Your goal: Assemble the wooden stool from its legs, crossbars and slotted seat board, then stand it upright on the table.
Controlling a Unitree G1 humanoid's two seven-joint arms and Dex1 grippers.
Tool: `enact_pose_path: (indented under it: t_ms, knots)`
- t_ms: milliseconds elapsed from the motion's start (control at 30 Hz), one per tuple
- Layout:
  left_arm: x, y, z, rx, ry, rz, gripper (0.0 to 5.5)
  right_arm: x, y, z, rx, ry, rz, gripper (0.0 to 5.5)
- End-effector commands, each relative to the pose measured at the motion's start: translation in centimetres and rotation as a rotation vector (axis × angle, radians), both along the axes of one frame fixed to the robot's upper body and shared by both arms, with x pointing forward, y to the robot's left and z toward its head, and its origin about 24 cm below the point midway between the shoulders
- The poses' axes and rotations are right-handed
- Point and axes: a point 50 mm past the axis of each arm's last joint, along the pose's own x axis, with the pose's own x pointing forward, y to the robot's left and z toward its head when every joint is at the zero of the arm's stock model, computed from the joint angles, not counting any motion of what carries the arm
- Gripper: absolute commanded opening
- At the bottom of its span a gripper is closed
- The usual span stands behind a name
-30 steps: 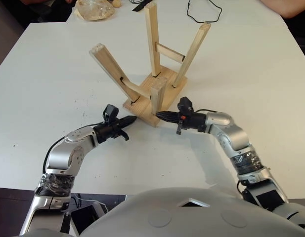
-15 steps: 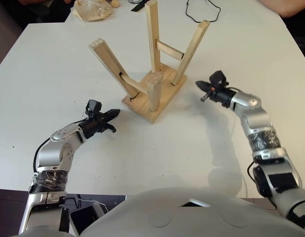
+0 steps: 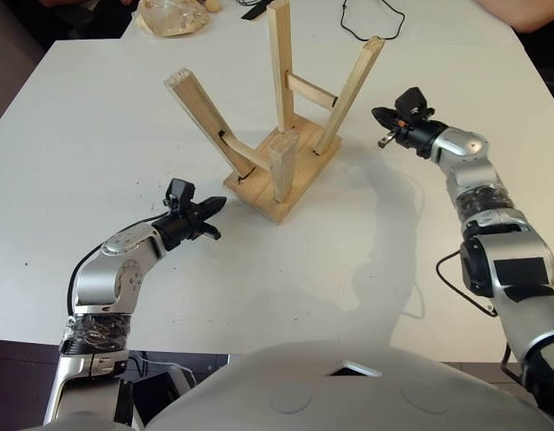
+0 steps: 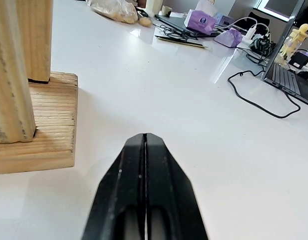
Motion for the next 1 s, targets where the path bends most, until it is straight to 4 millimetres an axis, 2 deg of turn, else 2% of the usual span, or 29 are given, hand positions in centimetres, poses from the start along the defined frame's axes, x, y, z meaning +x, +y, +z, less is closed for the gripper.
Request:
enact_pose_path:
  t_ms: [33,167,267,367,500,600,700,733,800,900,933,1000]
  knots:
    - [-0.8,-0.5,-1.3,0.018,0.064,-0.034,0.04,2.0,1.9,4.5,0.215,-0.114,0.003,0.00]
    - [0.0,-0.2,-1.8,0.033,0.068,-0.028,0.04,2.9,3.8,9.7,0.434,-0.171,0.168,0.00]
    - [0.0,-0.2,-2.1,0.032,0.069,-0.030,0.04,2.6,4.1,12.1,0.506,-0.159,0.313,0.00]
    - [-0.1,-0.4,-2.5,0.028,0.074,-0.030,0.04,2.0,4.4,12.2,0.484,-0.088,0.436,0.00]
    - [-0.4,-0.6,-2.9,0.020,0.080,-0.022,0.04,0.0,4.2,10.5,0.392,0.012,0.574,0.00]
    - [-0.4,-0.2,-3.2,0.023,0.083,-0.002,0.04,-1.8,4.4,9.3,0.375,0.055,0.615,0.00]
    - [0.0,0.5,-3.1,0.039,0.074,0.019,0.04,-3.1,4.5,10.3,0.428,0.014,0.624,0.00]
    - [0.2,0.8,-3.0,0.044,0.071,0.027,0.04,-3.3,4.5,11.0,0.451,-0.019,0.619,0.00]
    - [0.5,1.2,-2.9,0.042,0.067,0.042,0.04,-2.6,3.6,13.1,0.531,-0.119,0.523,0.00]
    - [0.7,1.2,-3.0,0.038,0.068,0.034,0.04,-0.2,0.4,15.0,0.628,-0.206,0.302,0.00]
    - [0.7,1.1,-3.1,0.036,0.069,0.030,0.04,0.7,-0.7,14.9,0.634,-0.207,0.216,0.00]
    - [0.7,0.8,-3.3,0.035,0.073,0.022,0.04,2.3,-2.1,12.8,0.485,-0.162,0.015,0.00]
